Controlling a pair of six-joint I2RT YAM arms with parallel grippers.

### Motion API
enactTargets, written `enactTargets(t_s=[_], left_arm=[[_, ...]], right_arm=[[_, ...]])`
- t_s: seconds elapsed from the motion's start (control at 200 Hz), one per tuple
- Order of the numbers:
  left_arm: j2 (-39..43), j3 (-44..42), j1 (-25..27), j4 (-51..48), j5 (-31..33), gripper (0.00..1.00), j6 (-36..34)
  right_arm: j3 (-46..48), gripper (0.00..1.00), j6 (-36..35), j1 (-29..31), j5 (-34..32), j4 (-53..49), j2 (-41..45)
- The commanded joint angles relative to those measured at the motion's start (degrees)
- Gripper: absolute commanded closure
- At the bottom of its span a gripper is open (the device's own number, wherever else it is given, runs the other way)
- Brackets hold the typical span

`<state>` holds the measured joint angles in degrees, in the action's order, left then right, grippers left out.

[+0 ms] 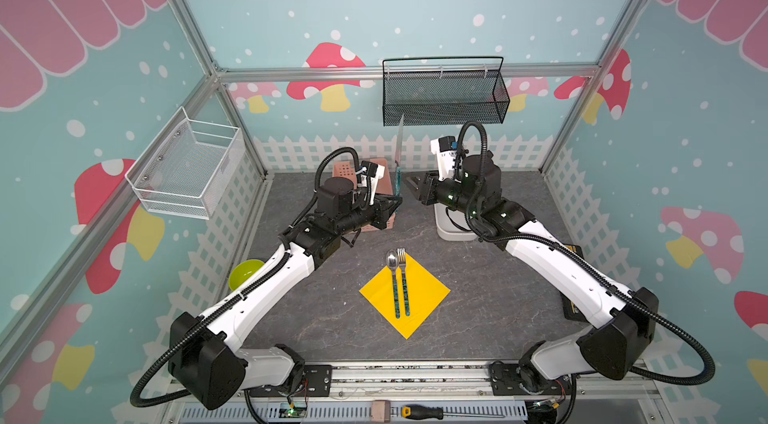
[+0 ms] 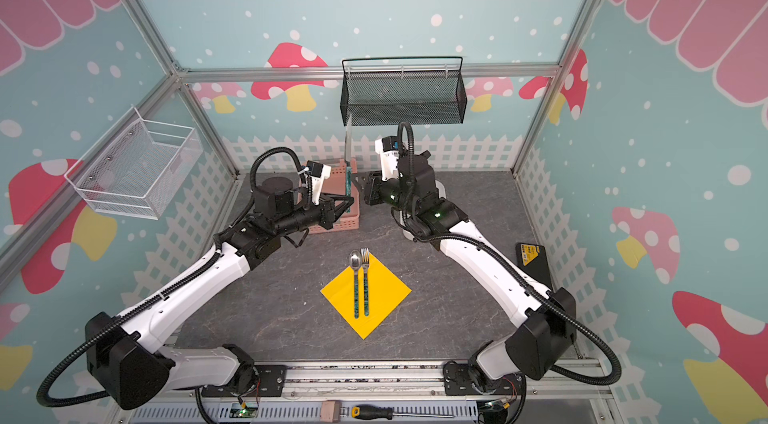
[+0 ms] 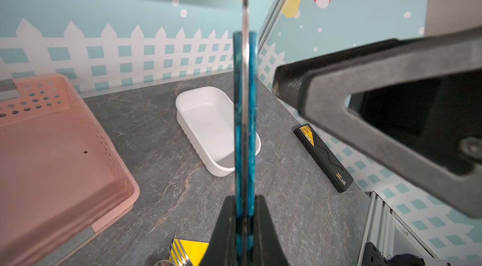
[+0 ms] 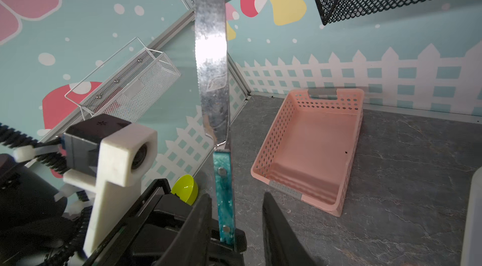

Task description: Place the utensils on the paper napkin and roll it up

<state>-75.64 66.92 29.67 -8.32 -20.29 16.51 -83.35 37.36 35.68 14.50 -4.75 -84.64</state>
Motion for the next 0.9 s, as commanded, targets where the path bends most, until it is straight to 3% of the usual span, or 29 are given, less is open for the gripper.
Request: enactTargets(t_s=[0.0, 0.385, 0.891], left_arm=[[-0.03, 1.47, -0.14, -0.69, -0.23, 1.00, 0.71], [-0.27, 1.52, -0.49, -2.54, 1.79, 1.00, 0.23], [-0.22, 1.46, -1.11, -3.66, 3.68, 1.00, 1.38]], right_arm=[[-3.51, 0.65, 0.17, 0.36, 2.01, -0.60, -1.84], [-12.68, 0.70, 0.24, 0.51, 2.04, -8.05, -8.81], [-14.61, 0.72, 0.82, 1.05, 3.35, -10.82, -11.67]])
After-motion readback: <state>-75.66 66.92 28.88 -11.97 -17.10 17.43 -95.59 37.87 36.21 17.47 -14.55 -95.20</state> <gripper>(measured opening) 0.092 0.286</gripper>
